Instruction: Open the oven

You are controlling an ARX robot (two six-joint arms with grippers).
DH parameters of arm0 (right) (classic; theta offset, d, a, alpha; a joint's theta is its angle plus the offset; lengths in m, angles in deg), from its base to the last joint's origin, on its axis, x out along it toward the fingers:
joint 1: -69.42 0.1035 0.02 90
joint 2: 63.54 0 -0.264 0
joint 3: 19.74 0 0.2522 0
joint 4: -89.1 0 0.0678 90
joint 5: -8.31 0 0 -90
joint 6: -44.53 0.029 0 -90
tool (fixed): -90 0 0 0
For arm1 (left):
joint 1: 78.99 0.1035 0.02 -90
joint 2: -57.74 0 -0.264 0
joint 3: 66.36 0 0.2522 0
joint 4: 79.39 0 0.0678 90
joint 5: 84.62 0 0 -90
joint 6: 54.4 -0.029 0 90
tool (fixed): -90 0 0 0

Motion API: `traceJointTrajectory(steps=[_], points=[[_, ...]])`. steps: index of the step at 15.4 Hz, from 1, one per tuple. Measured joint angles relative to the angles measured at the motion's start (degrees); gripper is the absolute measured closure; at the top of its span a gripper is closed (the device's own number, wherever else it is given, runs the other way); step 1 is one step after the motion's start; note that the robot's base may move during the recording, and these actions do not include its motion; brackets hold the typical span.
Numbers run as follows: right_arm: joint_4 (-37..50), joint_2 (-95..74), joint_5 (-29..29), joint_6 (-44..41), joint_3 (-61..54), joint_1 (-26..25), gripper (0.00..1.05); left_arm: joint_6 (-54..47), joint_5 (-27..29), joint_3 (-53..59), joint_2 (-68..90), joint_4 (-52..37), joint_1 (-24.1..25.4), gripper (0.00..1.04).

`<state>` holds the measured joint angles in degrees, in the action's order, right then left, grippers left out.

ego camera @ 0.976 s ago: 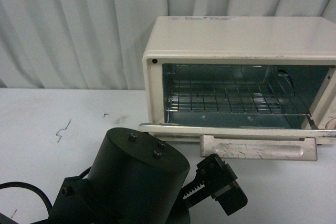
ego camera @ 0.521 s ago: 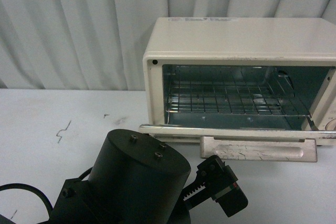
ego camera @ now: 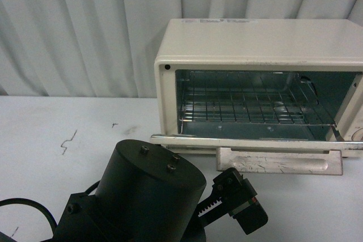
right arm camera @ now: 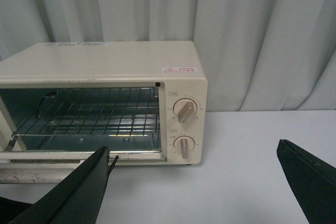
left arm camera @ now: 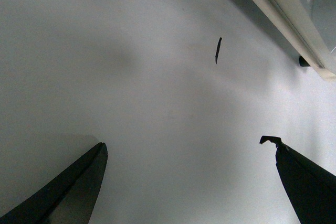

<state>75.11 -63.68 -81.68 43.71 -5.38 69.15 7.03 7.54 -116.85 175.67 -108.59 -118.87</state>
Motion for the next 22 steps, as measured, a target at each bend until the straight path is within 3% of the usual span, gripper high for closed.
traceJointTrajectory(steps=[1,2,4,6,7,8,9,20,21,22], points=[[0.0,0.0,0.0,0.0,0.0,0.0,0.06,0.0,0.0,0.0,0.0,0.0,0.0,0.07],[0.0,0.0,0.0,0.0,0.0,0.0,0.06,1.5,5.9,-1.2,-0.5,4.2,-1.4,0.07],[0.0,0.0,0.0,0.0,0.0,0.0,0.06,9.1,26.9,-0.4,-1.6,8.9,-4.0,0.07],[0.0,0.0,0.0,0.0,0.0,0.0,0.06,13.4,38.1,5.7,-7.7,5.1,-2.9,0.07],[0.0,0.0,0.0,0.0,0.0,0.0,0.06,14.6,35.3,12.6,-13.6,-1.0,-5.0,0.07],[0.0,0.0,0.0,0.0,0.0,0.0,0.06,9.2,31.5,22.0,-19.9,-12.8,-2.9,0.07],[0.0,0.0,0.0,0.0,0.0,0.0,0.06,4.9,28.2,29.6,-27.7,-14.3,1.2,0.07],[0.0,0.0,0.0,0.0,0.0,0.0,0.06,-3.2,27.8,31.8,-45.2,-4.9,5.8,0.07],[0.0,0.0,0.0,0.0,0.0,0.0,0.06,-8.3,28.9,33.0,-45.8,-10.8,7.0,0.11],[0.0,0.0,-0.2,0.0,0.0,0.0,0.06,-20.5,27.5,35.2,-44.9,-20.1,9.7,0.23]])
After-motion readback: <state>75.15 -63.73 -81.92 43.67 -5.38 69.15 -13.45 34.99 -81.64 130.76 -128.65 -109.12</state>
